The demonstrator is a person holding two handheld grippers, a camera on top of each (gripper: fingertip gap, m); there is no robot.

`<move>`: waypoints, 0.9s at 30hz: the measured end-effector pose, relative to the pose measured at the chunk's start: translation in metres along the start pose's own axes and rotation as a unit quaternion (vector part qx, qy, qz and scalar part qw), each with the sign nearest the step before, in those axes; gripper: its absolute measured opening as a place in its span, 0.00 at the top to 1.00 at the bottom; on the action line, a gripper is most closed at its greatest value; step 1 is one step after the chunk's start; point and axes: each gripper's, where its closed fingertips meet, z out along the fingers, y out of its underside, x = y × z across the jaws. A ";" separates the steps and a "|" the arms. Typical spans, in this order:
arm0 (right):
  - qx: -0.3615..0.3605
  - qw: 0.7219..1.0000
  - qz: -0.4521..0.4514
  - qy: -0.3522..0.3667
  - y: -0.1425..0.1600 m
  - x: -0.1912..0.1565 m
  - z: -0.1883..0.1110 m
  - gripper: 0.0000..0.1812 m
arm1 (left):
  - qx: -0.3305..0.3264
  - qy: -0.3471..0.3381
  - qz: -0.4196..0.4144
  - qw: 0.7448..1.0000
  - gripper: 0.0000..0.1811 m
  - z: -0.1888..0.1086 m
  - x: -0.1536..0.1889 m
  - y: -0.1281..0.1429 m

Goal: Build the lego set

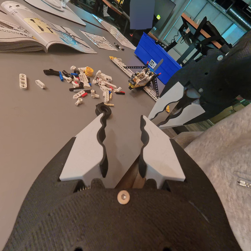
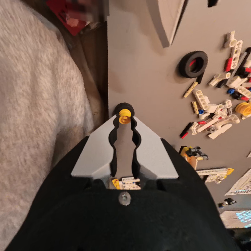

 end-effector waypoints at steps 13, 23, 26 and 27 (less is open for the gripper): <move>-0.033 0.999 -0.024 -0.025 0.000 -0.001 0.002 0.92 | 0.004 0.004 -0.032 0.999 0.74 0.001 -0.009 0.001; -0.055 0.997 0.009 -0.056 -0.001 -0.001 0.004 0.92 | 0.003 0.015 -0.035 0.999 0.74 0.004 -0.002 0.001; -0.071 0.995 0.013 -0.069 -0.002 -0.001 0.005 0.92 | 0.001 0.012 -0.037 0.999 0.74 0.004 -0.003 0.002; -0.079 0.994 0.010 -0.069 -0.001 -0.001 0.006 0.92 | 0.001 0.012 -0.037 0.999 0.74 0.004 -0.003 0.002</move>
